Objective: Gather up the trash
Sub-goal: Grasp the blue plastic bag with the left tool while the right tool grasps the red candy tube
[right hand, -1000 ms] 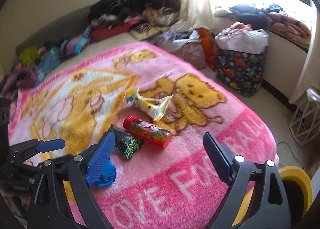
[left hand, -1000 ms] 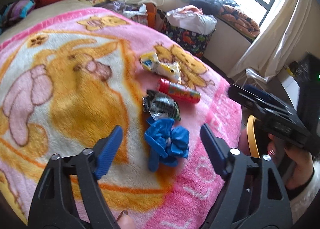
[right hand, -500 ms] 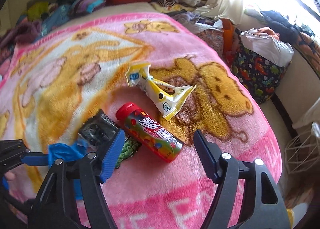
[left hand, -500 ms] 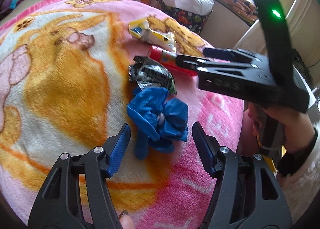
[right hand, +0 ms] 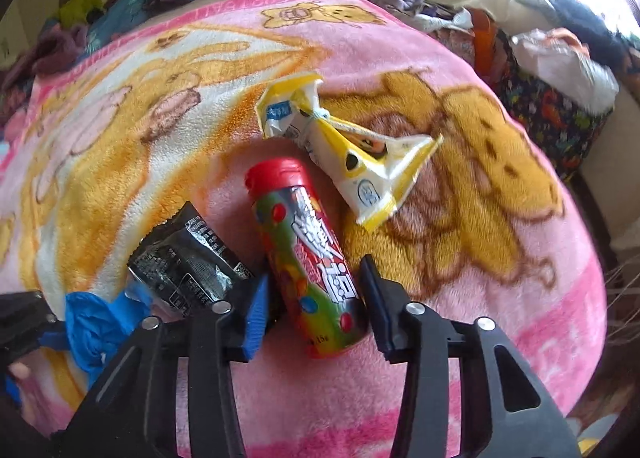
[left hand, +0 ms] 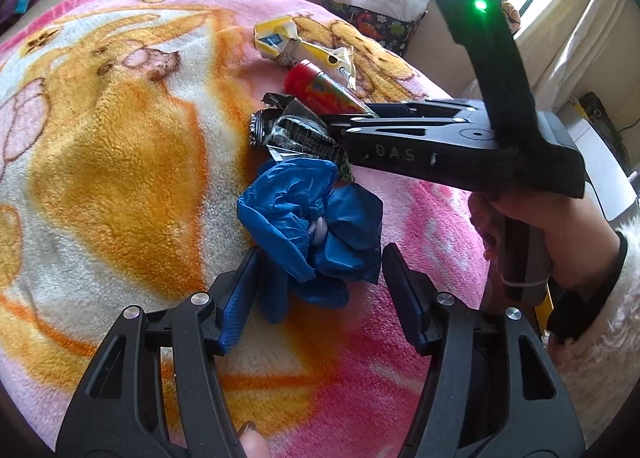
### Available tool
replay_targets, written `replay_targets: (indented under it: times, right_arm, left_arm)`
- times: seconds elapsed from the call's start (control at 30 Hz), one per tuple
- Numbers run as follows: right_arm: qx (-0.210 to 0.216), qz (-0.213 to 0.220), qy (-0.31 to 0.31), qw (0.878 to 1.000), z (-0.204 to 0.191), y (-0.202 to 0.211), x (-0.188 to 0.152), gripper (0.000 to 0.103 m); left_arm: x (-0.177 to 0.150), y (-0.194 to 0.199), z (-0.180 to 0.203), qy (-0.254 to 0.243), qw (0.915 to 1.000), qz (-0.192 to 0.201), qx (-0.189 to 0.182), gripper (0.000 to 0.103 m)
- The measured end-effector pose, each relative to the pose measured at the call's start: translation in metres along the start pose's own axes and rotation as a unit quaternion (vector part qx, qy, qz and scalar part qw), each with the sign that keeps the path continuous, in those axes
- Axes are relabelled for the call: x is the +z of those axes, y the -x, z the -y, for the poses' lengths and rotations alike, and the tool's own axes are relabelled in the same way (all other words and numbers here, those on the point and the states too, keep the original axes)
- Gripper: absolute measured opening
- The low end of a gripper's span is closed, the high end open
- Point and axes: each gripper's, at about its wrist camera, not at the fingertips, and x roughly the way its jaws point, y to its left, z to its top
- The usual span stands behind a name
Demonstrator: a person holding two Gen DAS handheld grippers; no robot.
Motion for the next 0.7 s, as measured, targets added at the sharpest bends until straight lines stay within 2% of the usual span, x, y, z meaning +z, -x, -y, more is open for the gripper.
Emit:
replay_targets:
  times: [0.13,0.27,0.37,0.5,0.7]
  right_arm:
    - [0.021,0.006,-0.059,0.998,0.009,0.007,-0.011,0.035]
    - [0.036,0.015,-0.12,0.992,0.016,0.018,-0.024,0.033]
    - [0.05,0.025,-0.171,0.984,0.02,0.029,-0.039,0.032]
    - [0.066,0.039,-0.224,0.972,0.024,0.042,-0.059,0.031]
    - [0.078,0.065,-0.266,0.959,0.018,0.067,-0.088,0.029]
  left_arm:
    - [0.003,-0.005,-0.002,0.002,1.0,-0.001,0.0,0.048]
    - [0.003,-0.004,-0.006,0.006,1.0,-0.001,-0.001,0.035]
    - [0.003,-0.002,-0.009,0.012,0.9999,-0.001,-0.001,0.027]
    - [0.001,0.002,-0.011,0.013,0.9999,-0.002,-0.002,0.021]
    - [-0.001,0.011,-0.002,-0.001,1.0,0.005,-0.005,0.013]
